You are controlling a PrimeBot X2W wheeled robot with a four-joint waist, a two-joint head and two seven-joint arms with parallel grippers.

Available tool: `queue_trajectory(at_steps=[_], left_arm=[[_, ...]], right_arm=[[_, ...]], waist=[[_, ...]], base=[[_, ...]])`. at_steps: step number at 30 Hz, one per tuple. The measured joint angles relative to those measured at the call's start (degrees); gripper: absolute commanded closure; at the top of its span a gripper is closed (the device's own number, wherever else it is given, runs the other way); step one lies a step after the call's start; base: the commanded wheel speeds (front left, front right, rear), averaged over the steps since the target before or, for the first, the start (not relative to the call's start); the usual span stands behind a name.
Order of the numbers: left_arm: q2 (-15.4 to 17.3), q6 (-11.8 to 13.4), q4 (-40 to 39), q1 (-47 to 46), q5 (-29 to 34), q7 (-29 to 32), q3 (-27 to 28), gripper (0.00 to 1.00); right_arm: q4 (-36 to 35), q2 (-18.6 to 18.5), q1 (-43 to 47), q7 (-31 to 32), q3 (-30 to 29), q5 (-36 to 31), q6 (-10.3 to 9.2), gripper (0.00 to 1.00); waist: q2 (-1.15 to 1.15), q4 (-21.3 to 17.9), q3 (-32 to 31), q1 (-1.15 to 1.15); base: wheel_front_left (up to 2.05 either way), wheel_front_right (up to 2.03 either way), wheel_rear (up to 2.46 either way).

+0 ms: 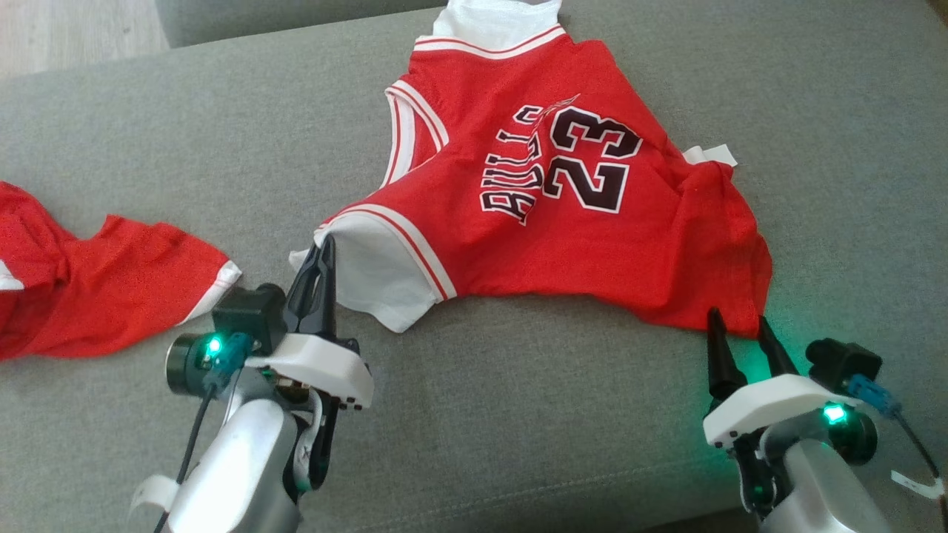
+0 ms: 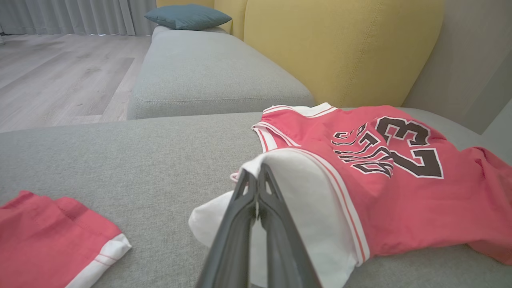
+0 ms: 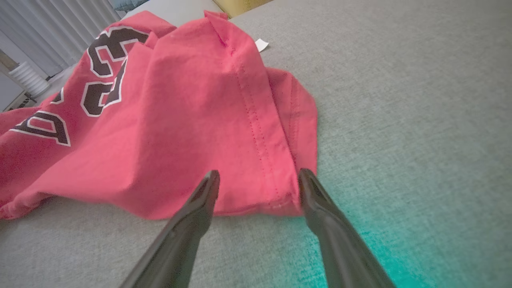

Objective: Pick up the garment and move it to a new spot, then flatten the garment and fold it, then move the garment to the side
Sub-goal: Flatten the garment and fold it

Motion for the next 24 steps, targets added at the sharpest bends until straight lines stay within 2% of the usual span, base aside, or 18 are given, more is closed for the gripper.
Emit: queue_trajectory(at_steps=[1,2,3,4,9,12,18,23,24], left_arm=[[-0.01,0.0,0.11,-0.02,0.0,0.0,0.0,1.0],[-0.01,0.0,0.18,-0.02,0.0,0.0,0.01,1.0],[-0.01,-0.01,0.29,-0.03,0.01,0.0,0.02,1.0],[-0.01,-0.01,0.41,-0.05,0.05,0.0,0.04,1.0],[-0.01,-0.16,0.79,-0.08,0.05,0.0,0.53,1.0],[0.2,-0.16,0.8,-0.13,0.05,0.0,1.55,1.0],[1.62,-0.66,-0.12,-0.93,-0.7,0.05,3.18,1.0],[2.82,-2.0,-4.11,-5.03,-2.79,2.15,4.91,1.0],[2.82,-2.0,-4.11,-5.03,-2.79,2.15,4.91,1.0]], right_arm=[[0.43,0.0,-0.18,-0.02,0.26,0.0,0.0,0.0],[0.94,0.0,-0.32,-0.08,0.51,0.01,0.0,0.1],[1.43,0.0,-0.5,-0.12,0.73,0.01,0.0,0.82],[1.71,-0.01,-0.71,-0.34,0.96,0.02,0.0,1.0],[1.44,-0.03,-0.91,-0.85,2.97,0.67,0.0,1.0],[-1.22,-0.03,-0.91,-1.44,4.64,1.1,0.0,1.0],[-12.69,-0.37,-0.93,-2.02,7.44,1.04,0.0,1.0],[-24.43,-4.2,-2.64,-1.99,9.7,2.71,0.0,1.0],[-24.43,-4.2,-2.64,-1.99,9.7,2.71,0.0,1.0]], waist=[[0.0,0.02,0.1,0.0],[0.0,0.03,0.19,0.0],[0.0,0.04,0.26,0.0],[0.0,0.06,0.29,0.0],[0.0,0.16,-0.02,0.0],[0.0,0.14,-0.48,0.0],[0.0,0.08,-2.31,0.0],[0.0,0.32,-4.29,0.0],[0.0,0.32,-4.29,0.0]], base=[[0.0,0.0,0.0],[0.0,0.0,0.0],[0.0,0.0,0.0],[0.0,0.0,0.0],[0.0,0.0,0.0],[0.0,0.0,0.0],[0.0,0.0,0.0],[0.0,0.0,0.0],[0.0,0.0,0.0]])
